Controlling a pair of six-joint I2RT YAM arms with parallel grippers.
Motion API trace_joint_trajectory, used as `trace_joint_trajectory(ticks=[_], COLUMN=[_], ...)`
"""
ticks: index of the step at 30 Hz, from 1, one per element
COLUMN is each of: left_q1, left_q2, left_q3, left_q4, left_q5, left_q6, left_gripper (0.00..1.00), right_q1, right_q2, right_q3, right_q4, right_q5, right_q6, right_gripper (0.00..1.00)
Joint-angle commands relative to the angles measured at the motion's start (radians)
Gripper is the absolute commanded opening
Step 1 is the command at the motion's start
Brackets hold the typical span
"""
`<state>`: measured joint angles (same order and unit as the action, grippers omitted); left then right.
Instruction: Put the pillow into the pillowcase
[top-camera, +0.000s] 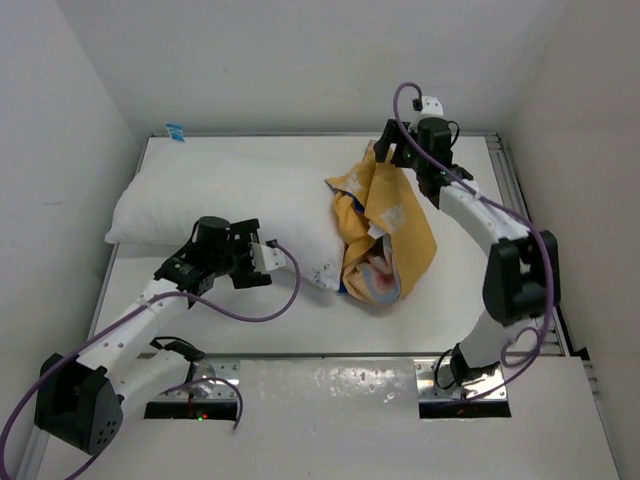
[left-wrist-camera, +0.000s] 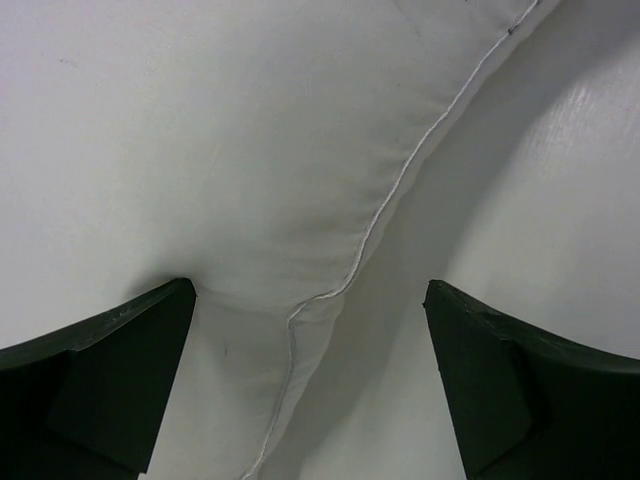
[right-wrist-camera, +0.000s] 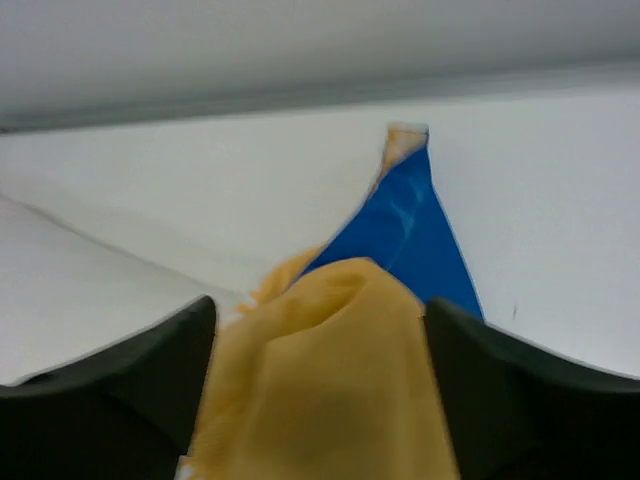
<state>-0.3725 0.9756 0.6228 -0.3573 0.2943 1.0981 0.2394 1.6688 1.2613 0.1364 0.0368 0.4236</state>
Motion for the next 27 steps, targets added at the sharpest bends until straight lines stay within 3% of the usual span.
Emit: trace_joint_trajectory(ticks=[1,2,6,9,14,16,18,19,20,21,22,23,25,27], left_q1=[-0.005,-0.003,0.003,0.003,-0.003,-0.005,-0.005,-0.005,-0.006,-0.008,-0.008,-0.011,-0.011,-0.013], left_q2=[-0.032,-0.034,-0.025,-0.008,0.021,0.031,0.038,0.040,0.040,0.041,0.041,0.041,0.040,0.038], left_q3=[0.029,0.031,0.026,0.026,0.041,0.045,0.046,0.045,0.043,0.041,0.040,0.037,0.037,0.037], left_q4=[-0.011,-0.006,0.021,0.056,0.081,0.089,0.096,0.101,0.103,0.107,0.112,0.113,0.115,0.113], left_q5=[0.037,0.032,0.005,-0.004,0.009,0.009,0.009,0.011,0.012,0.011,0.016,0.017,0.020,0.025], left_q6=[-0.030,-0.040,-0.053,-0.061,-0.067,-0.064,-0.067,-0.069,-0.069,-0.070,-0.072,-0.072,-0.073,-0.076], left_gripper=[1.00,1.00,1.00,1.00,1.00,1.00,1.00,1.00,1.00,1.00,1.00,1.00,1.00,1.00], right_q1=[-0.054,-0.055,-0.054,-0.067,-0.080,-0.080,-0.074,-0.072,-0.057,-0.048,-0.039,-0.019,0.000,0.020], right_q2=[0.109,0.130,0.115,0.033,-0.105,-0.147,-0.205,-0.221,-0.250,-0.259,-0.267,-0.276,-0.273,-0.255], right_q3=[0.212,0.240,0.195,0.093,-0.009,-0.068,-0.105,-0.140,-0.155,-0.172,-0.209,-0.224,-0.276,-0.295], right_q4=[-0.213,-0.251,-0.249,-0.167,-0.187,-0.192,-0.193,-0.193,-0.193,-0.193,-0.189,-0.182,-0.155,-0.143], right_q5=[-0.105,-0.113,-0.101,-0.089,-0.057,-0.055,-0.055,-0.054,-0.057,-0.070,-0.078,-0.083,-0.078,-0.057], right_q6=[0.113,0.109,0.058,0.038,-0.048,-0.088,-0.108,-0.109,-0.109,-0.114,-0.117,-0.118,-0.117,-0.094], right_gripper=[0.92,0.99,0.99,0.99,0.98,0.78,0.46,0.17,0.11,0.11,0.29,0.37,0.44,0.44])
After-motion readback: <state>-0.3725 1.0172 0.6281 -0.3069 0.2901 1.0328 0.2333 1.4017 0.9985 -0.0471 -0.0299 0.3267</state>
